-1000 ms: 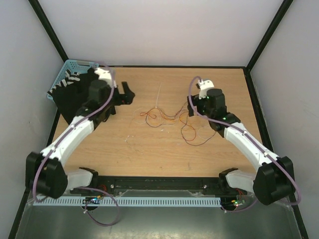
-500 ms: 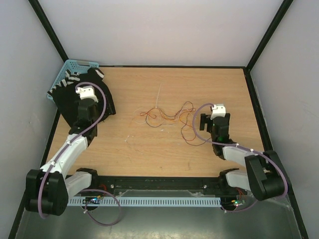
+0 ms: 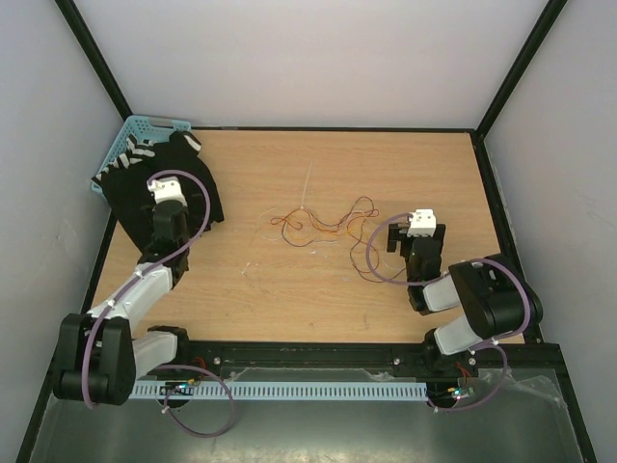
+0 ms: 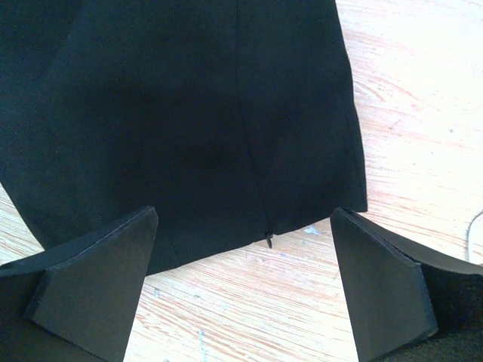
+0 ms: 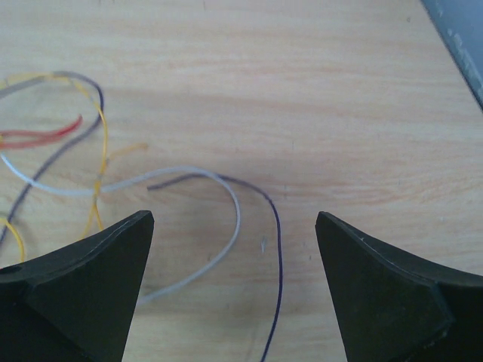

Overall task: Zip-tie the wires
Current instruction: Reset both arms

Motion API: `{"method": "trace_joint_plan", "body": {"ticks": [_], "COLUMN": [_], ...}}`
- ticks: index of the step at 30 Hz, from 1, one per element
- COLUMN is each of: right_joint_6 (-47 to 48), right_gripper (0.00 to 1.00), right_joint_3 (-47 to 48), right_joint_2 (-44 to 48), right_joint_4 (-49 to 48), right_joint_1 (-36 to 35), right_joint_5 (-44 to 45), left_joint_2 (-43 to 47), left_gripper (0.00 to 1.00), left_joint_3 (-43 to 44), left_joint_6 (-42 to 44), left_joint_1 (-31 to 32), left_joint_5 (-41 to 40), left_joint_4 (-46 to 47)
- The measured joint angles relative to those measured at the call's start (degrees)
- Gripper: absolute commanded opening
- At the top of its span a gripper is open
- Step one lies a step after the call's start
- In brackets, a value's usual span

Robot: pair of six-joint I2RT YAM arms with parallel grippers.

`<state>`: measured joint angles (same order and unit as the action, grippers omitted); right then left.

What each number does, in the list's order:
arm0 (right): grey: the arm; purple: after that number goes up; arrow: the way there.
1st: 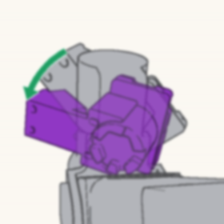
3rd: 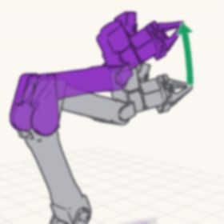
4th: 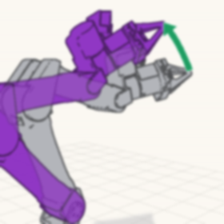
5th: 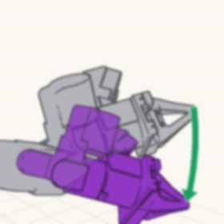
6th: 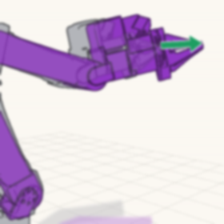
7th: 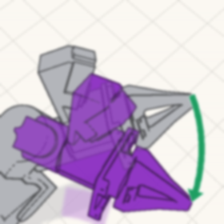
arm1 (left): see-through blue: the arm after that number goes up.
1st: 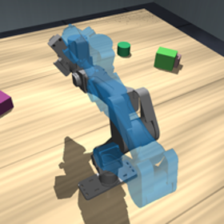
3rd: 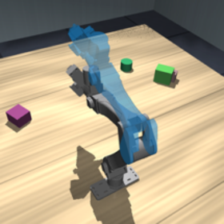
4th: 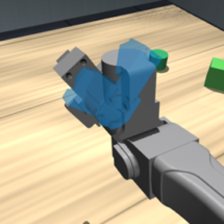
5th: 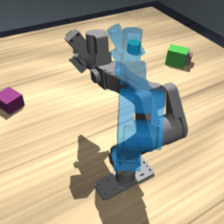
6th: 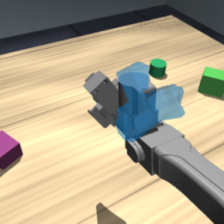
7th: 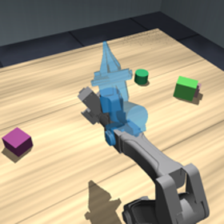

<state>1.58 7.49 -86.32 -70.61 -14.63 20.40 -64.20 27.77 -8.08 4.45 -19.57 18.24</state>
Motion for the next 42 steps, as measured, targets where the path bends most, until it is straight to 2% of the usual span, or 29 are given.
{"method": "trace_joint_plan", "body": {"ticks": [3, 7, 10, 16, 24, 42], "right_joint_6": [0.2, 0.4, 0.6, 0.7, 0.8, 0.8], "right_gripper": [0.99, 0.99, 0.99, 0.99, 0.99, 0.99], "right_joint_3": [1.4, 2.4, 2.4, 2.4, 2.4, 2.4], "right_joint_2": [-0.3, -0.3, -0.3, -0.3, -0.3, -0.3], "right_joint_4": [-1.8, -2.5, -2.6, -2.8, -2.8, -2.8], "right_joint_1": [0.0, 0.0, 0.0, 0.0, 0.0, 0.0], "right_joint_5": [0.0, 0.0, 0.0, 0.0, 0.0, 0.0], "left_joint_2": [-1.1, -4.2, -10.5, -24.6, -24.7, -24.7], "left_gripper": [0.99, 0.99, 0.99, 0.99, 0.99, 0.99], "left_joint_3": [-2.7, -8.9, -12.4, -13.0, -5.9, -5.7], "left_joint_6": [1.3, 4.3, 7.3, 11.7, 11.7, 11.5], "left_joint_1": [0.0, 0.0, 0.0, -0.3, -2.9, -3.2], "left_joint_5": [0.0, 0.3, 1.7, 6.8, 10.5, 11.5], "left_joint_4": [3.7, 14.0, 23.3, 37.9, 34.8, 32.3]}}
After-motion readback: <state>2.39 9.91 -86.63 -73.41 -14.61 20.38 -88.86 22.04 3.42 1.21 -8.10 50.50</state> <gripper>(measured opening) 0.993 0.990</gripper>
